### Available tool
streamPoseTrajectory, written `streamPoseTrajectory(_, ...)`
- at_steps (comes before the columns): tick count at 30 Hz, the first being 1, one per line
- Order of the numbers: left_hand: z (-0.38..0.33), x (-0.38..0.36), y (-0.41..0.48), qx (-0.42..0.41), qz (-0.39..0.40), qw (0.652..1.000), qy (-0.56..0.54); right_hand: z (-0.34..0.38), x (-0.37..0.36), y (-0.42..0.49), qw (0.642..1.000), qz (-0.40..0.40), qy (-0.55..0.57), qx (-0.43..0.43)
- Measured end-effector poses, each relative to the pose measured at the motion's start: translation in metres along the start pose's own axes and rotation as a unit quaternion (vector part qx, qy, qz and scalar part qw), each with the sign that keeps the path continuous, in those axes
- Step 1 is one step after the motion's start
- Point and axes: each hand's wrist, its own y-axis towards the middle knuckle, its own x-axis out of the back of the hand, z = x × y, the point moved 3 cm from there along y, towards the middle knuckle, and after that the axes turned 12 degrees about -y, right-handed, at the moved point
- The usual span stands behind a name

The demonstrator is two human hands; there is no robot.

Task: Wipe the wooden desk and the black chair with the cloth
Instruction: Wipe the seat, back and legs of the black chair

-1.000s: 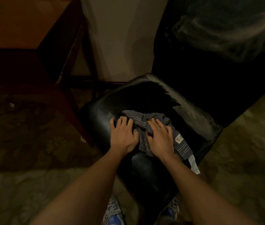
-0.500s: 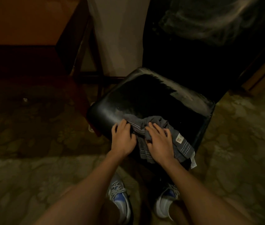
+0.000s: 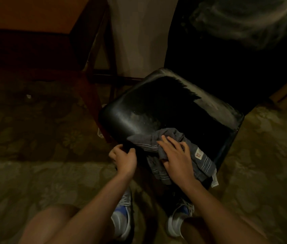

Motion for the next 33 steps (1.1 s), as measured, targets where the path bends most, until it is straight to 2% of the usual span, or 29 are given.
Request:
streamPoseTrajectory(3, -0.004, -0.006, 0.011, 0.094, 0.028, 0.992, -0.081, -0.004, 0.000, 0.013, 0.999, -0.030, 0.037, -0.025)
streamPoseTrajectory(7, -0.008, -0.014, 0.022, 0.133, 0.035, 0.981, -0.136, -0.008, 0.002, 0.033, 0.994, -0.058, 0.081, -0.042)
streamPoseTrajectory(10, -0.005, -0.017, 0.027, 0.125, 0.031, 0.981, -0.144, -0.014, 0.002, 0.055, 0.991, -0.073, 0.102, -0.052)
streamPoseTrajectory(13, -0.004, -0.018, 0.030, 0.084, 0.024, 0.990, -0.108, -0.016, 0.006, 0.088, 0.990, -0.075, 0.106, -0.058)
streamPoseTrajectory(21, -0.004, -0.025, 0.039, 0.079, -0.013, 0.996, -0.049, 0.022, -0.003, 0.160, 0.988, -0.009, 0.118, -0.099)
streamPoseTrajectory(25, -0.004, -0.022, 0.045, 0.083, -0.013, 0.995, -0.059, 0.045, -0.007, 0.162, 0.991, -0.002, 0.119, -0.059)
streamPoseTrajectory(33, -0.016, -0.017, 0.037, 0.072, -0.038, 0.991, -0.109, 0.073, -0.009, 0.135, 0.989, 0.009, 0.111, 0.093)
